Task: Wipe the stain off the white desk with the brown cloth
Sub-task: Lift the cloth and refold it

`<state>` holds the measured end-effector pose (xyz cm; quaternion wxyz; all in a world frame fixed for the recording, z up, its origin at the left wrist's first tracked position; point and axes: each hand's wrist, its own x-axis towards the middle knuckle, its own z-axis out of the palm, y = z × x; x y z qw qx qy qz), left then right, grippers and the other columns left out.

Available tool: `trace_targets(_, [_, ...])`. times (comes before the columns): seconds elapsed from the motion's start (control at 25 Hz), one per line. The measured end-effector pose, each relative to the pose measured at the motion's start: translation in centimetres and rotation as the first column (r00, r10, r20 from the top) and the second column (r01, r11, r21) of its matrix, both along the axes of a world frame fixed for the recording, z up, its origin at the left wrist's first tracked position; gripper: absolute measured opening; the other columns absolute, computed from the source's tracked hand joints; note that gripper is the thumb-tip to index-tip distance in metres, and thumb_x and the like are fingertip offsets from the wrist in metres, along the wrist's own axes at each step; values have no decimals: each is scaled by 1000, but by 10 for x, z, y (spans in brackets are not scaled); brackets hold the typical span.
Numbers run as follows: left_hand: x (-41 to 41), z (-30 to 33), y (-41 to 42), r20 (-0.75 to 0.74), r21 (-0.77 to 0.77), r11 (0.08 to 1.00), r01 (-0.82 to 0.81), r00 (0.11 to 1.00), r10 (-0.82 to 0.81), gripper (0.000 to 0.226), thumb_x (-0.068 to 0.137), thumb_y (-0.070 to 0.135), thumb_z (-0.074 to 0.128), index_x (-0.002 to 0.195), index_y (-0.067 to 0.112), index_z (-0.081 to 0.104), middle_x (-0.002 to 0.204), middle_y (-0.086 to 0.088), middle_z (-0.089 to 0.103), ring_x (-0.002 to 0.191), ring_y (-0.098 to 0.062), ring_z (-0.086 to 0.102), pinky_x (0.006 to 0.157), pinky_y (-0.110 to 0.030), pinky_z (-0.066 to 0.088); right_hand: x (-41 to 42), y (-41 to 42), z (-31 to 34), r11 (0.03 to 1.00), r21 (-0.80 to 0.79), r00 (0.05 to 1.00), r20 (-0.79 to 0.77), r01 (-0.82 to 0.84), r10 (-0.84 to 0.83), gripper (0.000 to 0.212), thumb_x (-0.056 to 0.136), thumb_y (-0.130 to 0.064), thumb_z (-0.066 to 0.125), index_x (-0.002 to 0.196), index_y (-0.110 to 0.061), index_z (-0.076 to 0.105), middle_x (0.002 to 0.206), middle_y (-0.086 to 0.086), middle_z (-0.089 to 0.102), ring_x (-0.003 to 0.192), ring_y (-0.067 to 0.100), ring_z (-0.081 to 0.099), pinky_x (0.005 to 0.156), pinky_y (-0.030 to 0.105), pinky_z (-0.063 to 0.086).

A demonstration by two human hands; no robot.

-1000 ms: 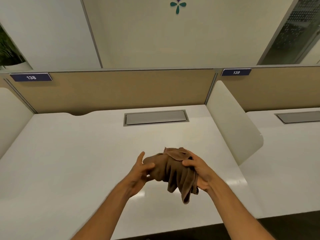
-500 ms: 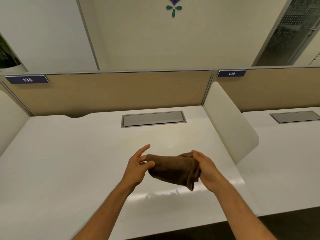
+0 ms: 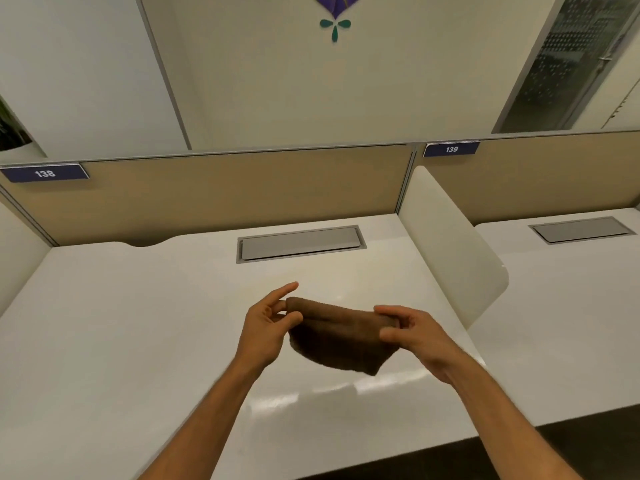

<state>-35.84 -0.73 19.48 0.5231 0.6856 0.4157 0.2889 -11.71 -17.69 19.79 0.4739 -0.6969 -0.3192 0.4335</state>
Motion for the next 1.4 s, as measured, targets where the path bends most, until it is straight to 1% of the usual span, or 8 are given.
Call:
trace_targets(0.12, [2,3,2,-70,26,994,105,992,-103,56,93,11,75,136,44,63,121,23,65,103,-4,68,75,-3,52,-8,0,-4,964,-195,909,342,-180,239,39,77,-19,79,105,-45,72,111,-23,65,103,12,65,83,20,57])
trace_targets(0.28, [3,-3,-5,-329,123,965,233,927,-182,51,92,13,75,137,35,64,128,21,58,113,-2,55,98,-16,46,-3,6,1,984,-169,780,608,-54,147,11,82,-23,83,88,-26,74,121,-16,49,110,10,51,83,22,54])
trace_targets(0.4, [4,-3,-4,-411,183,948,261,896,-168,28,95,18,72,116,36,70,114,22,61,100,-2,58,98,-18,51,9,-3,13,975,-130,869,444,-179,218,11,72,-34,80,78,-30,72,107,-16,66,97,7,63,79,28,58])
trace_targets(0.6, [14,5,2,-359,111,957,268,908,-213,10,98,31,67,90,33,60,107,17,62,100,-8,61,77,-9,43,15,0,20,999,-6,987,156,38,-37,10,77,-28,80,78,-19,75,79,4,75,78,18,71,72,35,56])
trace_targets(0.88, [52,36,-8,-148,108,993,54,988,-38,12,97,32,67,88,35,60,91,14,68,82,-7,67,62,-12,50,-28,41,44,853,212,841,172,477,-513,10,82,-22,81,84,-25,72,78,-6,74,77,16,73,68,32,62])
trace_targets(1.08, [52,37,-14,92,-45,975,217,973,-212,39,84,64,60,114,39,63,106,17,71,98,0,71,73,-12,57,-85,46,56,921,321,953,127,222,-274,20,93,-38,71,106,-53,66,105,-30,72,99,-6,69,76,13,59])
trace_targets(1.24, [28,21,-4,105,-100,975,200,976,-189,27,94,24,72,109,47,70,107,16,76,99,-4,73,72,-18,59,-67,44,63,888,417,954,131,194,-271,32,95,-31,69,113,-57,65,107,-14,74,98,9,73,77,29,64])
trace_targets(1.4, [21,15,-6,197,-204,957,205,966,-165,32,86,17,72,108,40,75,110,5,79,102,-14,76,76,-25,61,-37,40,41,985,171,996,-82,-4,19,101,60,-69,84,146,-41,41,139,-10,60,124,15,61,102,41,53])
